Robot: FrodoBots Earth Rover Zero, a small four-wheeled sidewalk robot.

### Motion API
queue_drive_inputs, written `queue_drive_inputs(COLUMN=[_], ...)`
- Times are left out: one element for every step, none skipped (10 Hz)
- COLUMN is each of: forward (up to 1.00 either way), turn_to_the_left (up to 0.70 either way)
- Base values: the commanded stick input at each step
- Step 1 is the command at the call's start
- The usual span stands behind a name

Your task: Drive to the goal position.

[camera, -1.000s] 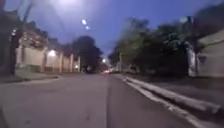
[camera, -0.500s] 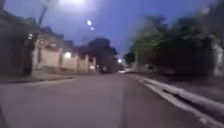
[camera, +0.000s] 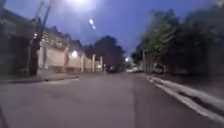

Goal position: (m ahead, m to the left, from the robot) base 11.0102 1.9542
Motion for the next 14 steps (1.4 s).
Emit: queue_drive_inputs(forward=[0.70, 0.70, 0.70, 0.70, 0.70, 0.70, 0.70, 0.70, 0.70, 0.70, 0.70, 0.70, 0.70, 0.70], turn_to_the_left=[0.00, 0.00, 0.00, 0.00, 0.00, 0.00, 0.00, 0.00, 0.00, 0.00, 0.00, 0.00, 0.00, 0.00])
